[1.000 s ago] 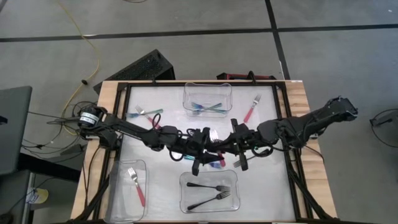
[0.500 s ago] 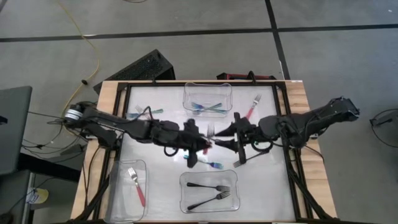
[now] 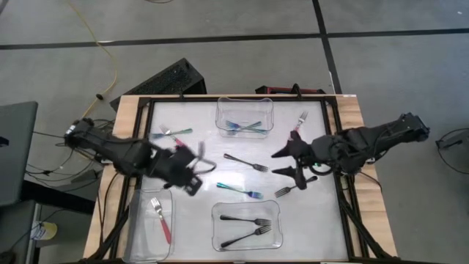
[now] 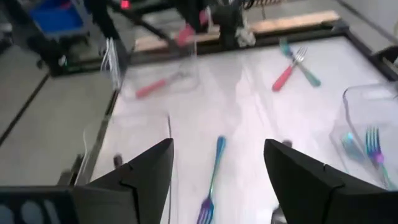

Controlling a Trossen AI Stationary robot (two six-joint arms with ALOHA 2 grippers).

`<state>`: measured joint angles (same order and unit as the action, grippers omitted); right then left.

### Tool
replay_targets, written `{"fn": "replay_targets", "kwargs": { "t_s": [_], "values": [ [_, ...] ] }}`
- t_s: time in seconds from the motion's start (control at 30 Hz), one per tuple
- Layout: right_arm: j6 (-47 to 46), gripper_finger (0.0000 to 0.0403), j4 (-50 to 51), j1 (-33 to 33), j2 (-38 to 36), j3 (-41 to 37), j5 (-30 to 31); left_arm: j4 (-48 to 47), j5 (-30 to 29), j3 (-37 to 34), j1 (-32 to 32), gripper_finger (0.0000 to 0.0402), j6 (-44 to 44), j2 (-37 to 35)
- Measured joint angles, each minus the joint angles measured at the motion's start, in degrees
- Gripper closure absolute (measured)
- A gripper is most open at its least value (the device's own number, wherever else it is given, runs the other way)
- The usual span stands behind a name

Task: Sort silverware by color (type)
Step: Put the pink fork into the bottom left transparent bin

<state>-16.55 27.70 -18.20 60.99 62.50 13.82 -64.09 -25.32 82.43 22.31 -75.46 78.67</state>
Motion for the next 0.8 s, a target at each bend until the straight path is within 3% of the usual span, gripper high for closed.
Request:
{"fn": "replay_targets", "kwargs": {
  "t_s": [0.17, 0.37, 0.5, 0.8],
  "values": [
    [0.0, 0.0128, 4.6, -3.5, 0.2, 0.0, 0.0, -12.1, 6.7, 0.0, 10.3, 0.0386, -25.5, 2.2],
    [2.5, 0.0128, 6.7, -6.8, 0.2, 0.0, -0.1, -15.7, 14.4, 0.0, 19.8, 0.0386, -43.6, 6.1],
    [2.4, 0.0128, 6.6, -7.6, 0.2, 0.0, -0.1, -14.5, 19.1, 0.0, 21.9, 0.0386, -45.3, 9.1],
    [-2.1, 0.0128, 6.3, -7.5, 0.2, 0.0, 2.2, -12.9, 22.7, -0.3, 23.6, 0.0380, -47.1, 15.2]
  ]
}}
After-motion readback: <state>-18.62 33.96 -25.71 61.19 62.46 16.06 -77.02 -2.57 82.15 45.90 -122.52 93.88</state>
